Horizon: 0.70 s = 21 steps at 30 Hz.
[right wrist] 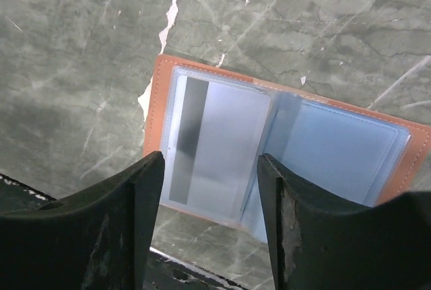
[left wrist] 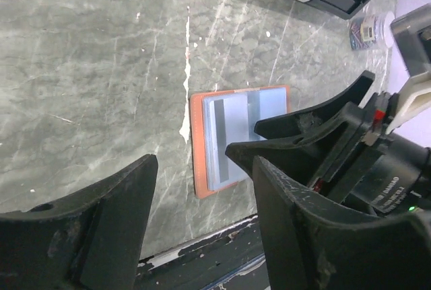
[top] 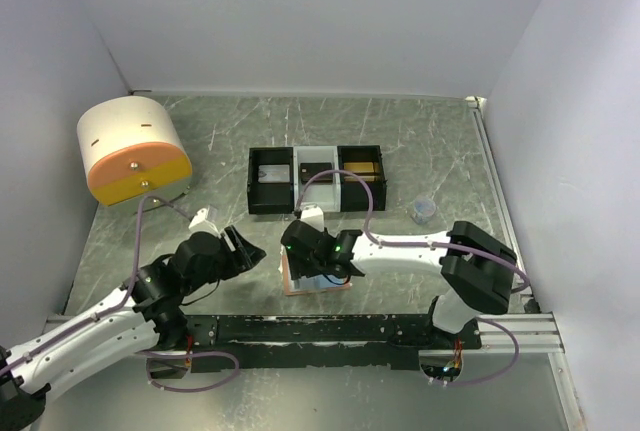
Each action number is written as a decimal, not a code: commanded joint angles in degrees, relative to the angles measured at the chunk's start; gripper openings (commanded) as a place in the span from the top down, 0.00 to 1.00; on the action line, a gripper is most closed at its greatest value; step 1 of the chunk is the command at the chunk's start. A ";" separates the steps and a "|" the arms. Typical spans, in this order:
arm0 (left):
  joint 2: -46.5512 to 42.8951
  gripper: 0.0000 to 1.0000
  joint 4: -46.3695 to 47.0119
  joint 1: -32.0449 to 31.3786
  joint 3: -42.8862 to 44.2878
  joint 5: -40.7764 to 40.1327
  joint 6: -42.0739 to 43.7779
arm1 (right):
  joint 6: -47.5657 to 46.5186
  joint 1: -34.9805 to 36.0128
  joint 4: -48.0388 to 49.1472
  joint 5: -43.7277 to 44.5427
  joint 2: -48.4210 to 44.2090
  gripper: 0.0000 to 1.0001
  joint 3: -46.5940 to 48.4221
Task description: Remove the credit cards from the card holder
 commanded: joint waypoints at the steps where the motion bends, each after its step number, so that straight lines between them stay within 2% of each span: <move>1: -2.37 0.27 -4.05 -0.34 2.00 -3.56 -0.83 | -1.43 1.34 -1.12 2.69 1.75 0.41 1.84; 6: -1.72 0.19 -5.09 -0.38 3.06 -3.50 -0.62 | -0.57 2.04 -4.68 5.14 5.28 0.40 5.07; 21: -3.65 0.21 -6.44 -0.37 2.51 -3.66 -1.09 | 2.20 3.03 -8.67 8.65 12.11 0.41 6.80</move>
